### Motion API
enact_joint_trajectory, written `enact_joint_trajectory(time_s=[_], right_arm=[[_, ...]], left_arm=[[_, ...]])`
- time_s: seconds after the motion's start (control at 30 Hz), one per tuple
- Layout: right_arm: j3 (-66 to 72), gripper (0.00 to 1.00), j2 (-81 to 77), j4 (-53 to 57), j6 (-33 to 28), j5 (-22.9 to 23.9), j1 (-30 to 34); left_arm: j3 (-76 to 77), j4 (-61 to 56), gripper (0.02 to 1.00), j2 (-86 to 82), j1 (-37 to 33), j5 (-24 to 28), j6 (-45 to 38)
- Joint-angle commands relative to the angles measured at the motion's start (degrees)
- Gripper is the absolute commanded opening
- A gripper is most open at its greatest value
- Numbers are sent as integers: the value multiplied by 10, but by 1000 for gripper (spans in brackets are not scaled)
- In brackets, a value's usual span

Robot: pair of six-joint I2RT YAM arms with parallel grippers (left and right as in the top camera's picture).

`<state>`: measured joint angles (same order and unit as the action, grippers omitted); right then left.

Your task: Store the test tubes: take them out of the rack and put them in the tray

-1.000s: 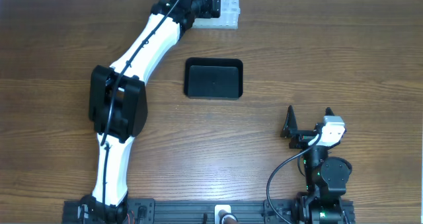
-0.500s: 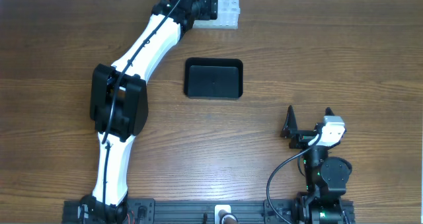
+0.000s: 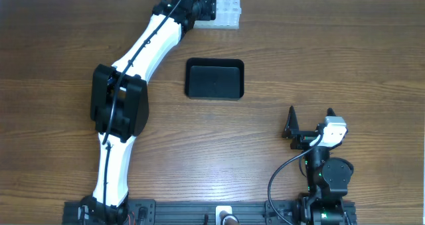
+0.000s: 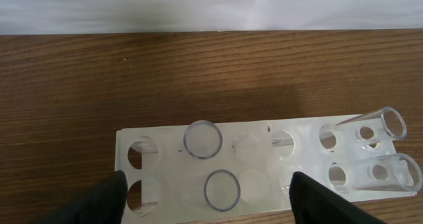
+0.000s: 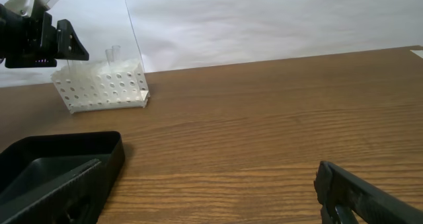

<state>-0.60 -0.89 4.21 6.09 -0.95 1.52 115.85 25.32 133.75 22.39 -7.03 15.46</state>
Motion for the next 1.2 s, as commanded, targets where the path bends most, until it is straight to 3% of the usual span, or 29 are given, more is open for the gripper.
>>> enact_joint_trajectory(time_s=[0.03, 0.53, 0.9, 1.2], right_arm=[[3, 991, 6, 2, 5, 5, 3], [3, 991, 6, 2, 5, 5, 3], [3, 993, 6, 2, 5, 5, 3], [3, 991, 6, 2, 5, 5, 3]], left_arm=[[16, 0, 776, 14, -4, -6, 0], [16, -8, 741, 22, -4, -6, 0], [16, -9, 386, 22, -4, -6, 0], [16, -9, 196, 22, -4, -6, 0]])
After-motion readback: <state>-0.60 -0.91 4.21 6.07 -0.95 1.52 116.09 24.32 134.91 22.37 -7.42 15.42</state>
